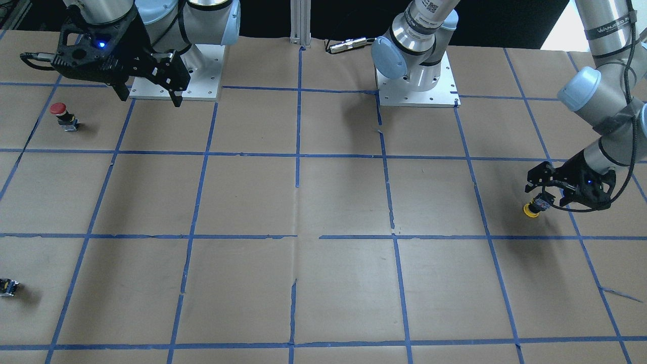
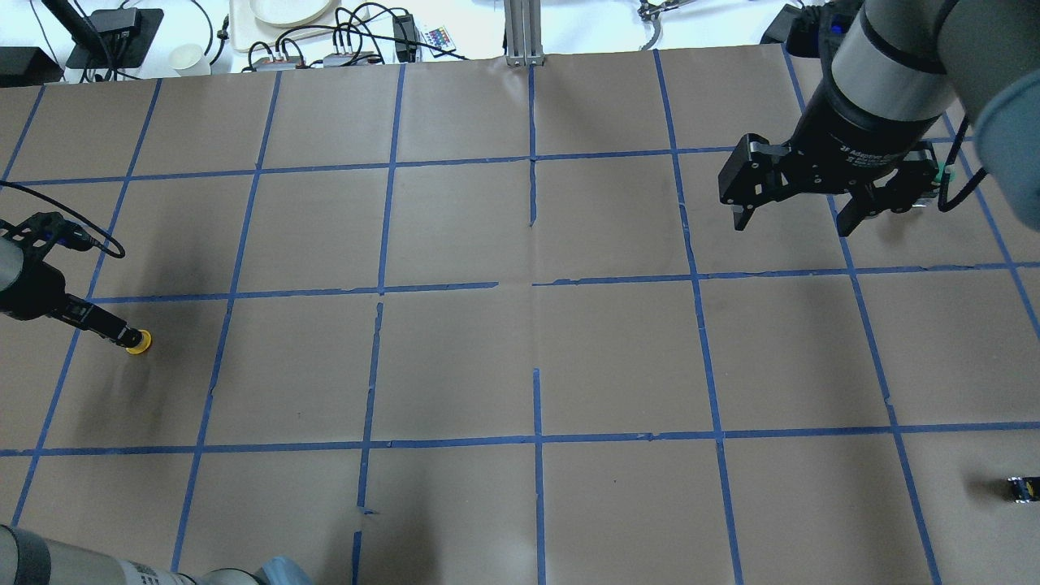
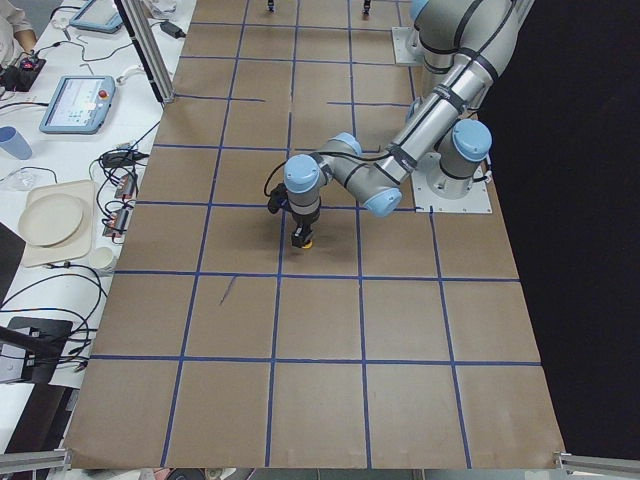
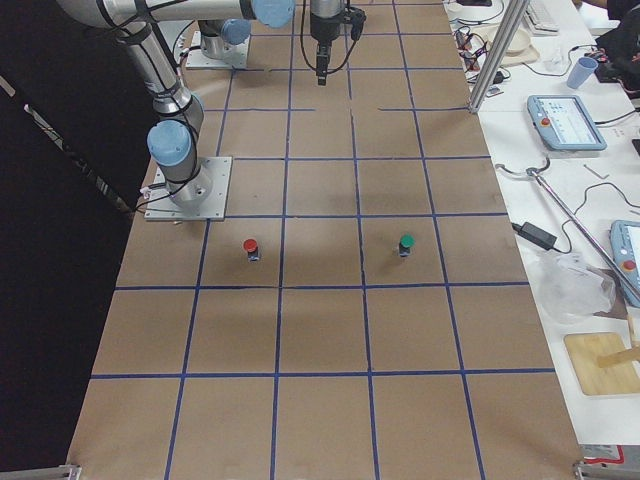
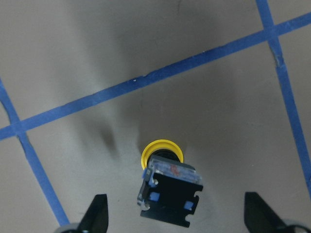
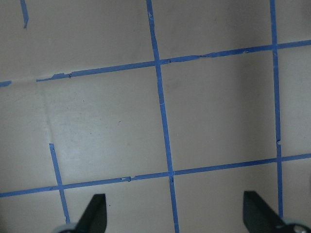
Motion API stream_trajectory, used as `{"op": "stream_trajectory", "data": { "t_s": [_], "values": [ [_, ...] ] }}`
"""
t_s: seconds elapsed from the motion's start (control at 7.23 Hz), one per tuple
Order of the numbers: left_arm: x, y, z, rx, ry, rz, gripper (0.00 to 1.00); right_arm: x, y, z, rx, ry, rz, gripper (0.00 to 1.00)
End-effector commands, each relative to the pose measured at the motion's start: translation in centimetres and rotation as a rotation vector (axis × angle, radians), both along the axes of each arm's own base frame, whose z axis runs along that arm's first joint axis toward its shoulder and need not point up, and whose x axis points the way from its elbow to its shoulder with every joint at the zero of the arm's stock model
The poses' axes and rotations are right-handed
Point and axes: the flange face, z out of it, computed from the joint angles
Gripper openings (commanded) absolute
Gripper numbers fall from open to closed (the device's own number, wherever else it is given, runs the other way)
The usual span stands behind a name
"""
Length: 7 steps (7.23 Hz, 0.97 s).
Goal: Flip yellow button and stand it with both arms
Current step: 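Close the left gripper on the button's black body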
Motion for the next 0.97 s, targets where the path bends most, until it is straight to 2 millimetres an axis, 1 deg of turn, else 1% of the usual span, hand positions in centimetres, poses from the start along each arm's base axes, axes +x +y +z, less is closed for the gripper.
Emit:
{"op": "stream_trajectory", "data": {
  "t_s": [0.0,0.14,0.28,0.55,0.69,0.83],
  "values": [
    [0.0,-0.1,-0.3,-0.003,0.007,-0.099,0.95,-0.2,-0.2,-0.1,0.001,0.003,-0.002,1.0],
    [0.1,-0.2,-0.6,-0.005,0.012,-0.148,0.93,-0.1,0.0,-0.3,0.01,-0.001,-0.001,1.0],
    [0.0,-0.3,-0.5,-0.008,0.012,-0.164,0.91,-0.1,0.3,-1.3,0.037,-0.005,0.007,1.0],
    [0.0,-0.3,-0.5,-0.009,0.013,-0.187,0.89,0.1,0.7,-1.8,0.046,-0.016,0.011,1.0],
    [-0.1,-0.3,-0.4,-0.01,0.012,-0.187,0.83,-0.2,0.4,-2.1,0.051,-0.015,0.02,1.0],
    [-0.2,-0.3,-0.4,-0.009,0.011,-0.188,0.68,-0.2,0.5,-1.4,0.037,-0.018,0.02,1.0]
  ]
}}
